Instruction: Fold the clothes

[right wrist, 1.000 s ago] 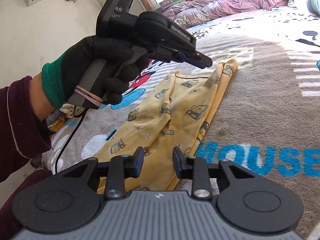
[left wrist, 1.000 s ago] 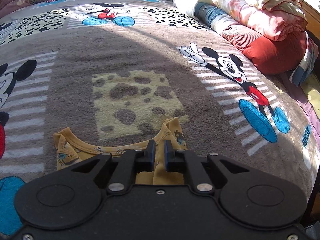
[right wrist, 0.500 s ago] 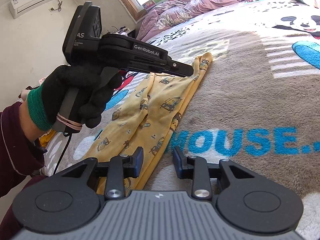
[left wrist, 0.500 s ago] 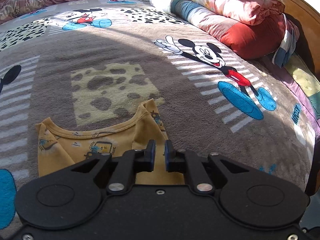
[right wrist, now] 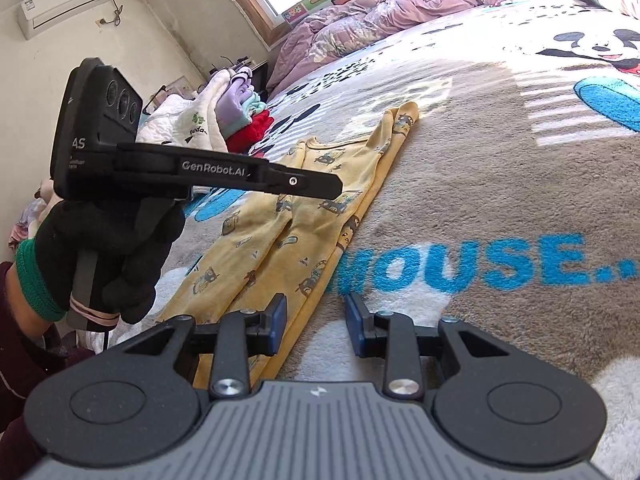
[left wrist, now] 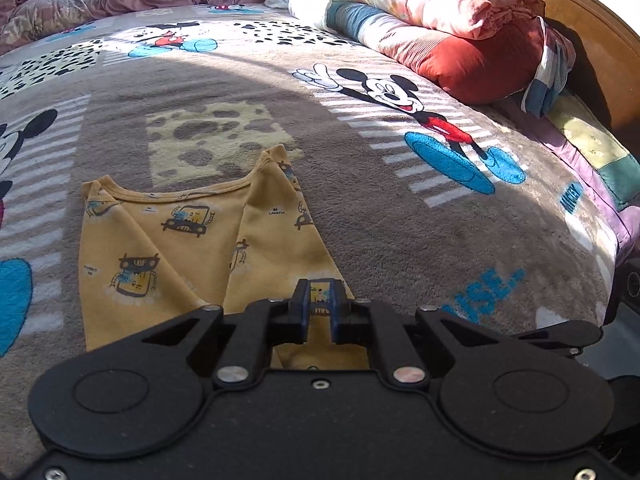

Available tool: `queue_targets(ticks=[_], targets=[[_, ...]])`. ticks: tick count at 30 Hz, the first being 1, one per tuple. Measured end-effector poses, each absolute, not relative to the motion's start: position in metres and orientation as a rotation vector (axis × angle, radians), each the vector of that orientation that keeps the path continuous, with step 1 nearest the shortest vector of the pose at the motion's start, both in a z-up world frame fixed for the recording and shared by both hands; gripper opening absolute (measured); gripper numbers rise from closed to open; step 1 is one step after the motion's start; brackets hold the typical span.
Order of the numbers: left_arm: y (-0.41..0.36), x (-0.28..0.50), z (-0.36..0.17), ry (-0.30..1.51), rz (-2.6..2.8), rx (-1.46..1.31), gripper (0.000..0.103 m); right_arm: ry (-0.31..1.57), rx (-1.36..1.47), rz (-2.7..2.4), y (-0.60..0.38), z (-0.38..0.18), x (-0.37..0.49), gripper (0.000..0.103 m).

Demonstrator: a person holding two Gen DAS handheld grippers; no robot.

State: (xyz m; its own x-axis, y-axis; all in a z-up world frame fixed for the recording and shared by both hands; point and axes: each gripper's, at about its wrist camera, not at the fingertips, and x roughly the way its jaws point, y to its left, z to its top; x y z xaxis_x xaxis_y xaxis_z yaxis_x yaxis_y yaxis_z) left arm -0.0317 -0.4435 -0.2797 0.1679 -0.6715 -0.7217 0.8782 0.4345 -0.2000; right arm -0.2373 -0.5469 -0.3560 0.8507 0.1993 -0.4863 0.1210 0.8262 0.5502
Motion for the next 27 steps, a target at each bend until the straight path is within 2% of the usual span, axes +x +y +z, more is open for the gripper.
queue_targets(ticks=[3, 8, 11, 16, 25, 27], targets=[[-0.454, -0.026, -0.295, 0.887, -1.12, 0.259, 0.005, 0.549, 0.624, 0.042, -0.548, -0.359, -0.239, 0.033], [-0.451, -0.023, -0.282, 0.882, -1.128, 0.19, 0.006, 0.508, 0.684, 0.025, -0.551, -0.364, -0.25, 0.033], [-0.462, -0.023, -0.298, 0.899, -1.141, 0.233, 0.005, 0.477, 0.715, 0.015, -0.551, -0.37, -0.254, 0.033], [-0.454, -0.011, -0.274, 0.866, -1.13, 0.161, 0.006, 0.437, 0.738, -0.038, -0.545, -0.371, -0.262, 0.033], [-0.501, 0.026, -0.286, 0.883, -1.08, 0.217, 0.006, 0.369, 0.356, -0.077, -0.487, -0.335, -0.266, 0.028], [-0.512, 0.04, -0.287, 0.92, -1.069, 0.21, 0.006, 0.451, 0.278, -0.049, -0.474, -0.338, -0.259, 0.027]])
